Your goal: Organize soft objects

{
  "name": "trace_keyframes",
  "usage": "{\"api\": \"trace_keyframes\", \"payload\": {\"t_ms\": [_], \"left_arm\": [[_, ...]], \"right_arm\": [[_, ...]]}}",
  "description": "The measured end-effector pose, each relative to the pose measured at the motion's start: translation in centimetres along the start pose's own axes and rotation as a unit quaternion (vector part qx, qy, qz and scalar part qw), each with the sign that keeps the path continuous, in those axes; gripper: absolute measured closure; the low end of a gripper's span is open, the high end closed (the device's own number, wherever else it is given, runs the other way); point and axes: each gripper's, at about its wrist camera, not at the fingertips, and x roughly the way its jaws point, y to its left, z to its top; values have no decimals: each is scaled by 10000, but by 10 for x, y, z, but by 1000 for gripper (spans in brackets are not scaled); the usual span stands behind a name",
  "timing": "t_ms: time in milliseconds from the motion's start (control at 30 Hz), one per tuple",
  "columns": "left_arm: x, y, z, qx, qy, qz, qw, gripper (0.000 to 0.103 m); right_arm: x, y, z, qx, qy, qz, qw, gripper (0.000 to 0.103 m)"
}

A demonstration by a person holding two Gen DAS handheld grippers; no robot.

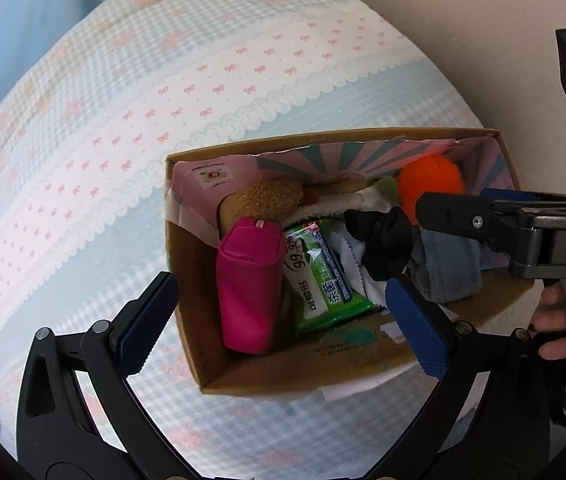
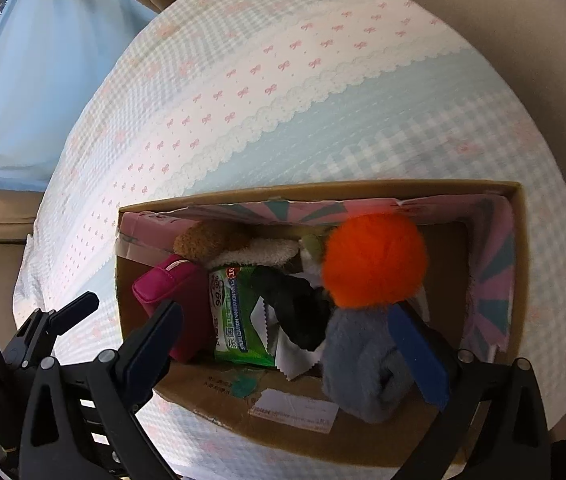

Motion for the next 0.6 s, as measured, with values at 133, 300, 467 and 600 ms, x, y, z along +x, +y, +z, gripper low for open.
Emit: {"api": "trace_keyframes", "payload": {"t_ms": [133, 300, 467, 600], "left_arm": [[-24, 3, -7, 50, -235, 17, 9997, 0], [-76, 16, -20, -49, -629, 47, 9980, 0], [-145, 27, -37, -109, -1104, 128, 9937, 0], [-209, 34, -54, -25, -1696, 216, 9853, 0]], "right_arm": [[-22, 12, -9, -147, -267, -250, 9992, 1], [-64, 37, -26, -323, -741, -412, 9959, 1], [-118, 70, -53, -510, -1323, -660, 9877, 1], [-174, 104, -85, -651, -1948, -790, 9755, 1]]}}
